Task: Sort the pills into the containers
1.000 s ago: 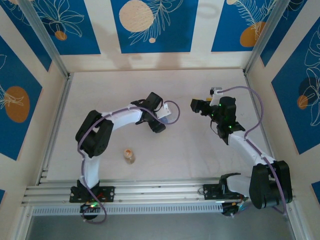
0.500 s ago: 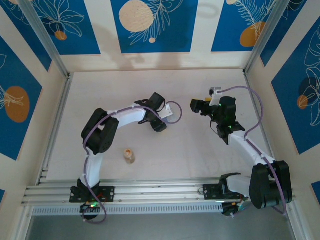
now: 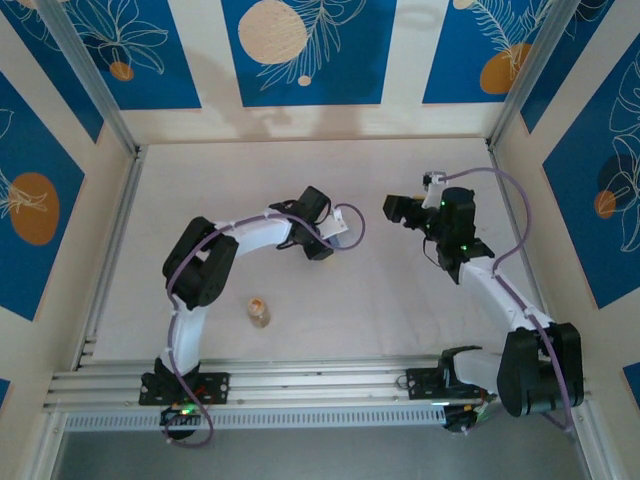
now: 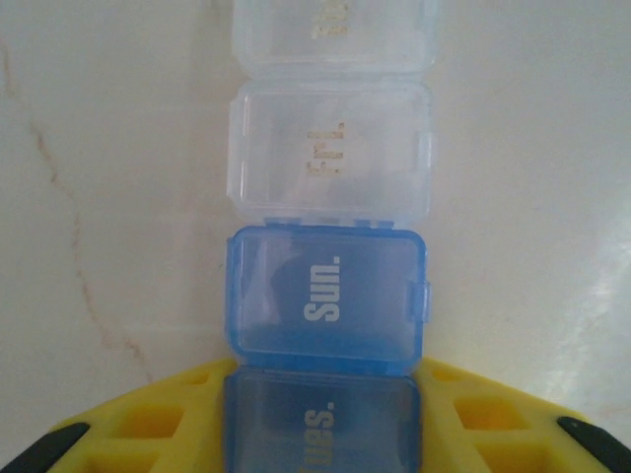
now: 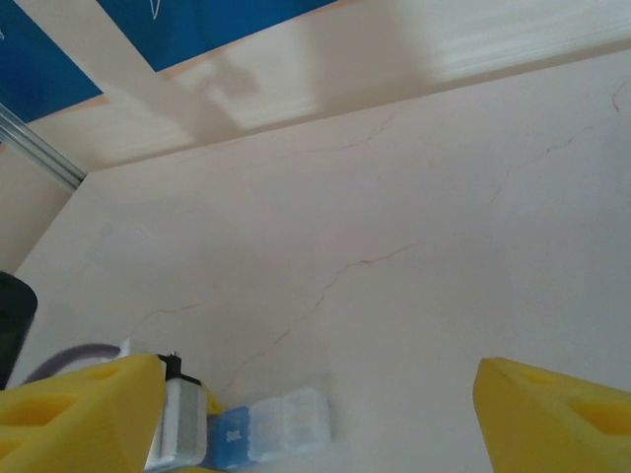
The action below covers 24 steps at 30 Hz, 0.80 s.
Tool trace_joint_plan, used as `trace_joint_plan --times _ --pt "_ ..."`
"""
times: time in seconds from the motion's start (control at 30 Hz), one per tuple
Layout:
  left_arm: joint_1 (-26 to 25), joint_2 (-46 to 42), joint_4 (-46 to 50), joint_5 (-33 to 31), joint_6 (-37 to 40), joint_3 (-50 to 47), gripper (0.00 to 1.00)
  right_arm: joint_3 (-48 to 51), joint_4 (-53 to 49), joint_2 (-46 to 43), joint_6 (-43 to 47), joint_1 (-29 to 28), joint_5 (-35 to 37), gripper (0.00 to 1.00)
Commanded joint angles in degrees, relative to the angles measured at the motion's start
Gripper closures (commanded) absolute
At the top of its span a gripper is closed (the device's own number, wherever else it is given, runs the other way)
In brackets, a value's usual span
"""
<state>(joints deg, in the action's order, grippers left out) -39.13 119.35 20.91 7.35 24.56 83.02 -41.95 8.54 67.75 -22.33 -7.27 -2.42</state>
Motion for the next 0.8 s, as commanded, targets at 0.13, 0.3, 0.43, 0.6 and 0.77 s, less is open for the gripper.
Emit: trace_joint_plan --times 0.13,0.3,0.43,0.6,0.77 --pt "-0.5 -10.7 -12.8 7.7 1.8 -9.0 0.66 -10.6 -18.0 1.0 -6.1 2.1 -6.6 0.21" --pt "-0.2 -18.9 -24.8 9.1 2.9 -17.5 0.68 -19.8 -32.0 4.2 -4.7 2.2 -12.1 0.23" --pt "0.0 -24.1 -32.0 12.2 3.5 -23.3 0.67 -23.6 -36.8 7.4 -3.7 2.0 -21.2 0.27" --pt "0.0 -27.0 -32.8 14.6 5.0 -25.9 0.67 -27.8 -43.0 11.5 0.9 -0.5 -29.3 0.28" --pt "0.0 -27.9 -32.5 15.3 5.9 -27.5 0.67 -30.5 -46.9 14.3 5.4 -3.3 -33.5 0.29"
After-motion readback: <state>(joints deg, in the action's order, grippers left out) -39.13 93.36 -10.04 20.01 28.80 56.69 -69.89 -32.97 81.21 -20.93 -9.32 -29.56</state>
